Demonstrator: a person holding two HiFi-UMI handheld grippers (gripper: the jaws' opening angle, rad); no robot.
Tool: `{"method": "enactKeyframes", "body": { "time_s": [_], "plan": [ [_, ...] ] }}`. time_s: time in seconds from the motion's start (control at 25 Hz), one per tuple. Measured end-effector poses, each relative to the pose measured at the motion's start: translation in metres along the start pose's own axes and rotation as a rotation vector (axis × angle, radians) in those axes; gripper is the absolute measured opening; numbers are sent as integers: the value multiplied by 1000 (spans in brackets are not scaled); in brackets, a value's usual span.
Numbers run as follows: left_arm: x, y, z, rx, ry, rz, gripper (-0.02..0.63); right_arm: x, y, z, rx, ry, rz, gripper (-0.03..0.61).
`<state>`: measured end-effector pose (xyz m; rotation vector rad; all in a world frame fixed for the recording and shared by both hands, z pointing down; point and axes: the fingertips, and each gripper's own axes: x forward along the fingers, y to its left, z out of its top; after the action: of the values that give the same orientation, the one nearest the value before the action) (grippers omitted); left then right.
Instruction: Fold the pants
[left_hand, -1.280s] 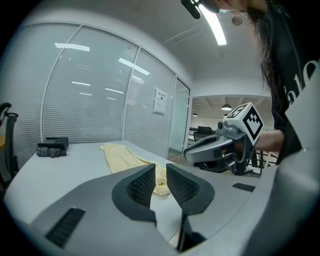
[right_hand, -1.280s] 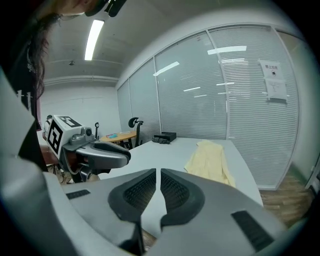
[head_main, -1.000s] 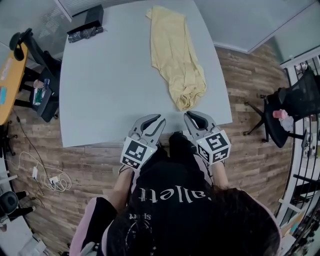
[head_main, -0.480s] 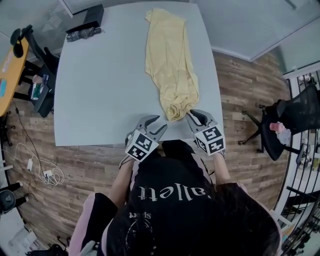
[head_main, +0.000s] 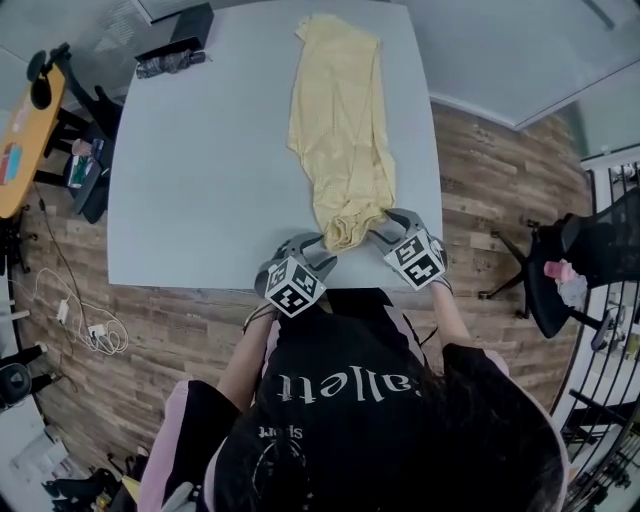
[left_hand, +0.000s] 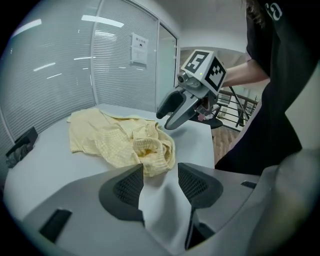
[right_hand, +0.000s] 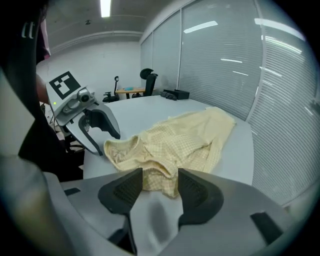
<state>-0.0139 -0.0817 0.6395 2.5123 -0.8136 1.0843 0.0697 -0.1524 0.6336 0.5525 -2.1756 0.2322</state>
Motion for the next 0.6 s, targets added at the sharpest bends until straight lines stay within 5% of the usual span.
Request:
{"method": "enactKeyframes", "body": {
  "time_s": [0.28, 0.4, 0.6],
  "plan": [
    [24, 0, 0, 39, 28, 22, 216, 28, -10, -3, -88, 45, 11, 200],
    [28, 2, 2, 32, 33, 31, 180, 33, -10, -1, -50, 27, 12, 103],
    [22, 3, 6, 28, 21, 36, 109, 21, -6, 3, 114, -48, 34, 71]
  ]
}}
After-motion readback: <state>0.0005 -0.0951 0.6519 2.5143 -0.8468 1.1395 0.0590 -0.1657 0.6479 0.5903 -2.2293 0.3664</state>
